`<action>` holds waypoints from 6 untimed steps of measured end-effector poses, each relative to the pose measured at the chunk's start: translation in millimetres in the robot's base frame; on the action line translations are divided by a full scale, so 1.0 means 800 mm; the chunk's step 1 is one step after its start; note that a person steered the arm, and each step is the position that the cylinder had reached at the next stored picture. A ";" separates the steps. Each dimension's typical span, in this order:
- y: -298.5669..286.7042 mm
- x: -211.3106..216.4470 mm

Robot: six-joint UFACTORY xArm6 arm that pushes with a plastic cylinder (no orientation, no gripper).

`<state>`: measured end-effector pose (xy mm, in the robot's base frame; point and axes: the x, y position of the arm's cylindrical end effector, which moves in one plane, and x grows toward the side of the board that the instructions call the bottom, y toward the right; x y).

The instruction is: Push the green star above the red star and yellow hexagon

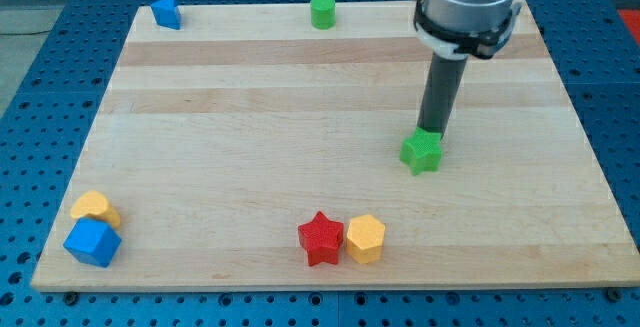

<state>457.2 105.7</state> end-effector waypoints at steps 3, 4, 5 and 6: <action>-0.081 0.065; -0.106 0.082; -0.109 0.078; -0.079 0.036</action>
<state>486.4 42.2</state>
